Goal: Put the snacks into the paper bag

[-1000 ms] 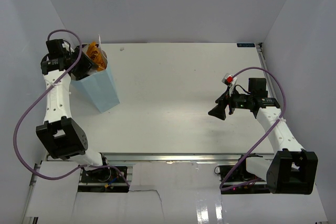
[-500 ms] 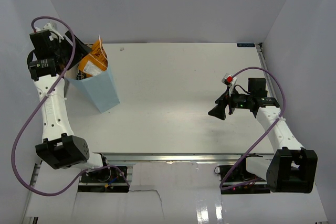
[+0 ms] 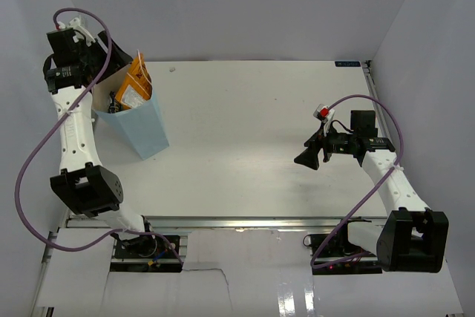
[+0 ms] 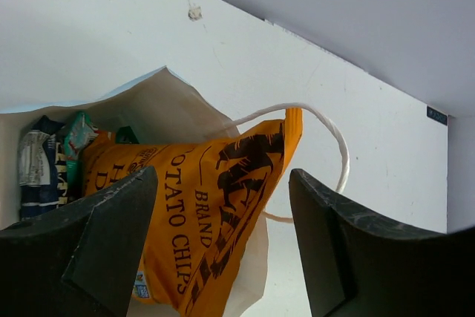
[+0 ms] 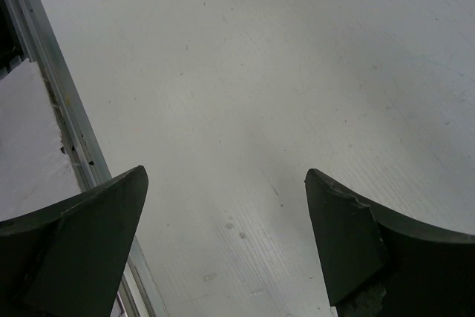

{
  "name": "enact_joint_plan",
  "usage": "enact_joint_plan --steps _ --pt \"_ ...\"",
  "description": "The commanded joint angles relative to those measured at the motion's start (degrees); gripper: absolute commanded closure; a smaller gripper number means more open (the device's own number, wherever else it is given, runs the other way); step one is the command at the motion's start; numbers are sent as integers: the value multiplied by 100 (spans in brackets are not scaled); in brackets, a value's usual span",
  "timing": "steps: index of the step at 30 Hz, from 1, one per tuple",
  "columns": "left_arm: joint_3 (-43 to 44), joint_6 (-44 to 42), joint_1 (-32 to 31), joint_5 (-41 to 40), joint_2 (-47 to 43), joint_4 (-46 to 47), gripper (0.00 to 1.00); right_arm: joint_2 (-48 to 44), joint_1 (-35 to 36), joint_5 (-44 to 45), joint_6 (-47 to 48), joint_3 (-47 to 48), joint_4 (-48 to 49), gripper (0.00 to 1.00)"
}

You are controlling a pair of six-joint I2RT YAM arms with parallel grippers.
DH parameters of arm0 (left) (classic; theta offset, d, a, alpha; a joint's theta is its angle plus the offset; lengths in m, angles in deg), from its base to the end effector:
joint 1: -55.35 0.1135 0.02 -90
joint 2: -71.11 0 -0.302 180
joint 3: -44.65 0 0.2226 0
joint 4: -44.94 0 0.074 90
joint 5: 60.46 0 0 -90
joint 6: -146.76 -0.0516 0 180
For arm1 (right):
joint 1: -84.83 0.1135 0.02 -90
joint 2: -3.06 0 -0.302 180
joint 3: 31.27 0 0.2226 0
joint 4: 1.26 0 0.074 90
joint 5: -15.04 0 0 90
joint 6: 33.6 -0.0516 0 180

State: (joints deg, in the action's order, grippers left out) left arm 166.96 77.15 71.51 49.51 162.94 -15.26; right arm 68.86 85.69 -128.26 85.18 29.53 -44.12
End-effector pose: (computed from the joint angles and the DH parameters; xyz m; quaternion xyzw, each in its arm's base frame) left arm 0.3198 0.0743 0.4675 -0.1844 0.8360 -0.1681 0.4886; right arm 0.1877 0.0442 0.2918 -0.3692 0.7650 0.3287 0.4128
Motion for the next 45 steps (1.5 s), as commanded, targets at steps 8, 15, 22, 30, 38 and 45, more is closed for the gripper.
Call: enact_joint_plan --steps 8,15,22,30,38,45 --pt "-331 -52 -166 254 -43 123 30 82 -16 -111 -12 45 94 8" --pt "-340 141 -166 -932 54 -219 82 73 -16 -93 -21 36 68 8" --pt "-638 89 -166 -1671 186 -501 100 65 -16 -119 -30 1 85 8" --pt "-1157 62 -166 -2198 361 -484 100 100 -16 -154 -56 -8 77 8" --pt "-1166 36 -166 -2234 652 -475 100 144 -16 -181 -83 -52 94 8" --pt "-938 229 -157 -2006 529 -335 69 144 -16 -163 -65 -52 77 8"
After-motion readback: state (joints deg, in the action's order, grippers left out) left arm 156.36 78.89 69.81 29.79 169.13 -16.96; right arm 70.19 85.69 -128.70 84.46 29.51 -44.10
